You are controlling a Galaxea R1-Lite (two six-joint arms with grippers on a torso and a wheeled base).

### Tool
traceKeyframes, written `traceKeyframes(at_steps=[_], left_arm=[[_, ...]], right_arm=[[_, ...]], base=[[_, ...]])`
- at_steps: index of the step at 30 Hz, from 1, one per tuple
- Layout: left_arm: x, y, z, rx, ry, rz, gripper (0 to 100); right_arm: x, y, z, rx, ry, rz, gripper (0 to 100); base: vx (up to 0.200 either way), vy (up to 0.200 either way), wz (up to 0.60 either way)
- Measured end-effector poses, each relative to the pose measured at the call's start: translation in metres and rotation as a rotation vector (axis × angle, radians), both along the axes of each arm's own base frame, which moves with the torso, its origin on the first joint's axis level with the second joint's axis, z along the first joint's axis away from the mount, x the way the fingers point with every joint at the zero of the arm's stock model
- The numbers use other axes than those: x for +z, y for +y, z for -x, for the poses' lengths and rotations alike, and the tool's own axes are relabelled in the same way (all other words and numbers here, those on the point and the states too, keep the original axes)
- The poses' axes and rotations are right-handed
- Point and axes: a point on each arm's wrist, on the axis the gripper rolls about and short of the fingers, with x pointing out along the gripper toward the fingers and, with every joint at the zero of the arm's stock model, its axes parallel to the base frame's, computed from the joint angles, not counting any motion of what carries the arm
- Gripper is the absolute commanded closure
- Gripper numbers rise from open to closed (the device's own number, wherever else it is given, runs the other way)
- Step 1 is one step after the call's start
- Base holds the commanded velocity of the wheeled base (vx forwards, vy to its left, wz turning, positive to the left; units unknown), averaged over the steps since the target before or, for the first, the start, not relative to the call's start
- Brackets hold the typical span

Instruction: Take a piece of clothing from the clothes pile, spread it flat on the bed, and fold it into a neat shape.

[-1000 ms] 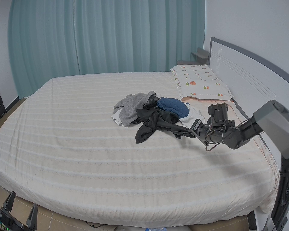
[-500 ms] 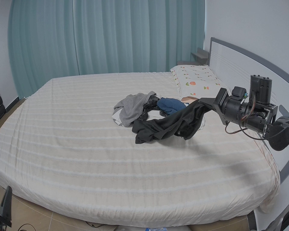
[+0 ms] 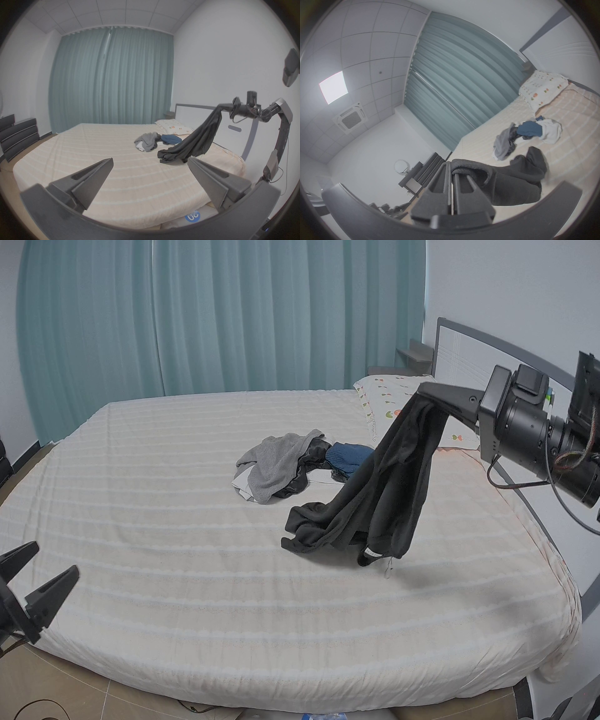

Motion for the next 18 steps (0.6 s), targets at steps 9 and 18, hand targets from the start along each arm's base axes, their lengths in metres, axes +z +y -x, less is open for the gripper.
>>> traceKeyframes(at_steps=[9,18], left_arm=[[-0.024,-0.043,-0.075,-0.168,0.184,-0.029,0],[-0.077,-0.102,-0.133,-0.269,0.352,-0.06,0]], right_arm=[[0.013,0.002,0.01,0.011,-0.053,-0.008,100],[0.012,0.002,0.01,0.001,-0.045,-0.007,100]], base=[[0.0,0.0,0.0],[0.0,0.0,0.0]])
